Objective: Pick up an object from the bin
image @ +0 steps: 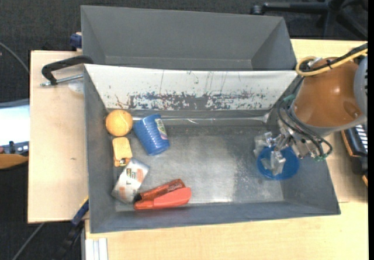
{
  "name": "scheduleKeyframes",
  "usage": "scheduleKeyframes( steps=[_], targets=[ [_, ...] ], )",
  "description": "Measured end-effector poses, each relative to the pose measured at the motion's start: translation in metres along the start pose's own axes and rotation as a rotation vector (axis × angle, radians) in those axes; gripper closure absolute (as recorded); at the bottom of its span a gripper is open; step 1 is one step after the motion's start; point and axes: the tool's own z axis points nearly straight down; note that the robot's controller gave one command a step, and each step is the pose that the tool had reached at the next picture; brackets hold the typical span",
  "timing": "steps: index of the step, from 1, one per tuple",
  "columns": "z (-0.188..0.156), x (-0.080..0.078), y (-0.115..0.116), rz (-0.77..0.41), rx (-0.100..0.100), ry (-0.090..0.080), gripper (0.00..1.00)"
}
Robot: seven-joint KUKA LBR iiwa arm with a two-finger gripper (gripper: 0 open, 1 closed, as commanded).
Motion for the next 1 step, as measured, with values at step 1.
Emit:
scheduleKeyframes(
  steps=[1],
  targets=[
    [-0.0116,-0.0008,-0.0002,0.000,0.001,-0.002,1.00]
  ],
)
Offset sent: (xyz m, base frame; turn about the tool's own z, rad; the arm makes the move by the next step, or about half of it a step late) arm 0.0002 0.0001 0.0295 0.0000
